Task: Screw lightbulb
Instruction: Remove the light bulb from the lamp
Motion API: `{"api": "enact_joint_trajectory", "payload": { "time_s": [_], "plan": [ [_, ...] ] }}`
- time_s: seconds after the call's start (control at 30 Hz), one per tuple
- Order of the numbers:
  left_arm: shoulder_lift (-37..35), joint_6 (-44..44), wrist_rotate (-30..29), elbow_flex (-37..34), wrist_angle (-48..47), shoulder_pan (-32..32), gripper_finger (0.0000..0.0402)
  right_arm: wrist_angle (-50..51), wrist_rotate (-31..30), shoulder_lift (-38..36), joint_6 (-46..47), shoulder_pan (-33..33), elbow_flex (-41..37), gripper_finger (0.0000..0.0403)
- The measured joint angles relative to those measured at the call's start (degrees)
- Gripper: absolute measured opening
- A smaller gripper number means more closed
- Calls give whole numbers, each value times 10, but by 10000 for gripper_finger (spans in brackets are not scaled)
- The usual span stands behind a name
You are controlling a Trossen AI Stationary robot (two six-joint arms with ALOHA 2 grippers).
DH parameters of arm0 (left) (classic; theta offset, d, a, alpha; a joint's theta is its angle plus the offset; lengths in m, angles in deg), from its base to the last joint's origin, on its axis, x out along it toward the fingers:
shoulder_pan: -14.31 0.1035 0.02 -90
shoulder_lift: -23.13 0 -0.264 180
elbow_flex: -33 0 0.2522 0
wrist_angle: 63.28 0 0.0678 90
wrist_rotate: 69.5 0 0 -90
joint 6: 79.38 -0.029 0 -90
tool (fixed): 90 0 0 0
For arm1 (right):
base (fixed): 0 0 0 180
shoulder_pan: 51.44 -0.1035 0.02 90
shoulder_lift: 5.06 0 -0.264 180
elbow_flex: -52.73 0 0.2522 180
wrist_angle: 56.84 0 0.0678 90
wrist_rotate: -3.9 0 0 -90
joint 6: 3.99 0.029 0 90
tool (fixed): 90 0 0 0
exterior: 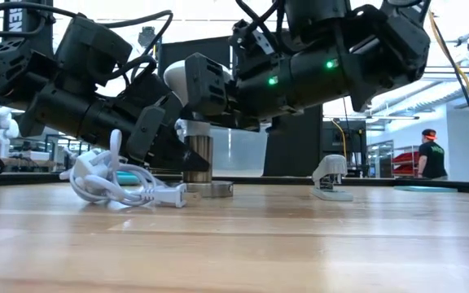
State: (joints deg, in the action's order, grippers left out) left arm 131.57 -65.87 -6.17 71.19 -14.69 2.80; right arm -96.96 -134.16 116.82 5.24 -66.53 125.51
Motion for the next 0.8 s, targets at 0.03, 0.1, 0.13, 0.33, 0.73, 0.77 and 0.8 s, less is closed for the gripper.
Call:
{"api": "enact_joint_trajectory", "payload": {
  "time_s": [0.03,0.1,0.13,0.33,0.73,0.77,0.8],
  "plan": [
    [0,0,2,0,0,0,219,-4,9,0,0,4,0,217],
    [0,0,3,0,-1,0,219,-12,21,0,1,9,0,205],
    [0,0,3,0,-1,0,219,-13,22,0,0,11,0,200],
    [0,0,4,0,-1,0,219,-14,41,0,-7,20,0,170],
    [0,-2,5,0,-2,0,219,-47,65,0,-26,23,0,161],
    [0,-1,5,0,-2,0,219,-46,65,0,-29,23,0,160],
    [0,-2,5,0,-2,0,219,-46,65,0,-30,23,0,160]
  ]
}}
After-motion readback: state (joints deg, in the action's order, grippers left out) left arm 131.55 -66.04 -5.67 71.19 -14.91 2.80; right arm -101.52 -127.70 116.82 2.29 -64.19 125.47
